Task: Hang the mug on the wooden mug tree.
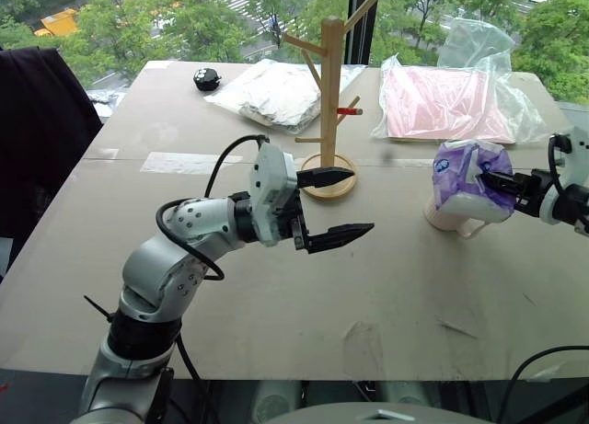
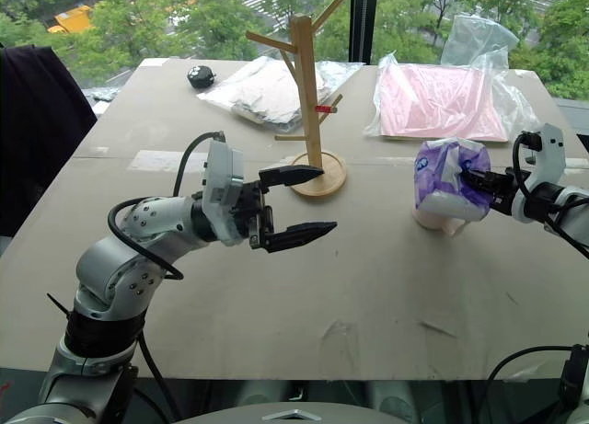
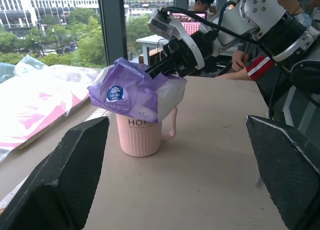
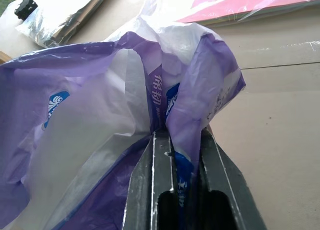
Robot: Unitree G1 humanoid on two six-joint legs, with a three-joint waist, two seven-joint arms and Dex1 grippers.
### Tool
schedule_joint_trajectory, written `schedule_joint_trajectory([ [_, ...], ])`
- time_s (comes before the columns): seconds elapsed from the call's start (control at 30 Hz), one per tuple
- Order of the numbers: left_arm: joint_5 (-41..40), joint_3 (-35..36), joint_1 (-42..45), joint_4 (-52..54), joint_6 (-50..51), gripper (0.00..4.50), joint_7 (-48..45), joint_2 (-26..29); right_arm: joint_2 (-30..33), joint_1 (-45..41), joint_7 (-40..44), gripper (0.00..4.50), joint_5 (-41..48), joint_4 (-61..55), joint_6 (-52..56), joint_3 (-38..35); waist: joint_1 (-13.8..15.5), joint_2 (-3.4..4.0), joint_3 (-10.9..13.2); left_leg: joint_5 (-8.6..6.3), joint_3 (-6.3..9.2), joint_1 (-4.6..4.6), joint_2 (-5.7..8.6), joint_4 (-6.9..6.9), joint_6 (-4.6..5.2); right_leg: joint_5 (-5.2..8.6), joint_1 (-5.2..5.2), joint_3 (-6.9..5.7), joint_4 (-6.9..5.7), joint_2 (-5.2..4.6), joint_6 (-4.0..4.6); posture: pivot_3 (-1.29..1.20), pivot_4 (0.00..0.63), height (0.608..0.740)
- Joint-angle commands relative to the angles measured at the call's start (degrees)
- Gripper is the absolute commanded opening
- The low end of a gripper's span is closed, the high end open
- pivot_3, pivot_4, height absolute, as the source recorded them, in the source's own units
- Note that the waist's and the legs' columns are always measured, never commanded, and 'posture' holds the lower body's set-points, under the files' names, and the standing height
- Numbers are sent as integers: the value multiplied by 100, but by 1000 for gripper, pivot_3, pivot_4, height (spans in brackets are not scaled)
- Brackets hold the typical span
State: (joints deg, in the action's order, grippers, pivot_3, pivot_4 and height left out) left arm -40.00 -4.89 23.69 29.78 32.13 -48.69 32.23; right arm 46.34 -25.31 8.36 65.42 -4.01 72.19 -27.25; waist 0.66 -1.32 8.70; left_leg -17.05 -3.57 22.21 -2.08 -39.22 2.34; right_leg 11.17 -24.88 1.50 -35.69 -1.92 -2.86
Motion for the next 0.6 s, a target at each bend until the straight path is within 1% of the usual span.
schedule_joint_trajectory([
  [0.03, -7, -31, 161, 89, -98, 4500, -114, -41, -10, -95, -131, 29, 231, -274, 13, -457, 2, 0, 0, 0, 0, 0, 0, 0, 0, 0, 0, 0, 0, 0, 0, 0, 150, 740],
  [0.1, -16, -87, 230, 19, -90, 4500, -187, -83, -39, -93, -242, 29, 350, -333, 42, -615, 1, 0, 0, 0, 0, 1, 0, 0, 0, 0, 0, 0, 0, 0, -1, 0, 150, 740],
  [0.17, 1, -231, 330, -61, -61, 4500, -323, -132, -6, 20, -367, 29, 542, -390, 89, -934, 7, 0, 0, 0, 0, 1, 0, 0, 0, 0, 0, 0, 0, 0, -1, 0, 150, 740],
  [0.23, 121, -443, 487, -231, -136, 4500, -477, -219, 132, 315, -438, 29, 571, -408, 136, -1375, 29, 0, 0, 0, 1, 3, 1, 0, 0, 0, 0, -3, 0, 0, -1, 0, 150, 740],
  [0.33, 250, -672, 678, -477, -272, 4500, -690, -392, 374, 982, -438, 29, 496, -311, 232, -2113, 61, 3, -2, 0, 20, 24, 8, -4, 0, 0, -1, -12, 10, 0, -2, 0, 150, 740],
  [0.47, 542, -944, 844, -810, -489, 4500, -991, -509, 457, 1797, -327, 29, 326, -230, 147, -2851, 7, 6, -3, 0, 22, 36, 15, -6, 0, 1, -4, -9, 18, -2, -6, 0, 150, 740],
  [0.57, 579, -1001, 965, -994, -533, 4500, -1085, -674, 415, 2297, -219, 1057, 83, -158, 3, -3189, -33, 9, -5, 0, 20, 29, 14, -6, 0, 2, -4, -2, 10, 1, -6, 0, 150, 740],
  [0.6, 633, -1035, 976, -1036, -565, 4500, -1119, -702, 398, 2417, -214, 1583, -53, -131, -82, -3211, -47, 9, -5, 0, 20, 25, 14, -5, 0, 2, -3, -1, 6, 2, -6, 0, 150, 740],
])
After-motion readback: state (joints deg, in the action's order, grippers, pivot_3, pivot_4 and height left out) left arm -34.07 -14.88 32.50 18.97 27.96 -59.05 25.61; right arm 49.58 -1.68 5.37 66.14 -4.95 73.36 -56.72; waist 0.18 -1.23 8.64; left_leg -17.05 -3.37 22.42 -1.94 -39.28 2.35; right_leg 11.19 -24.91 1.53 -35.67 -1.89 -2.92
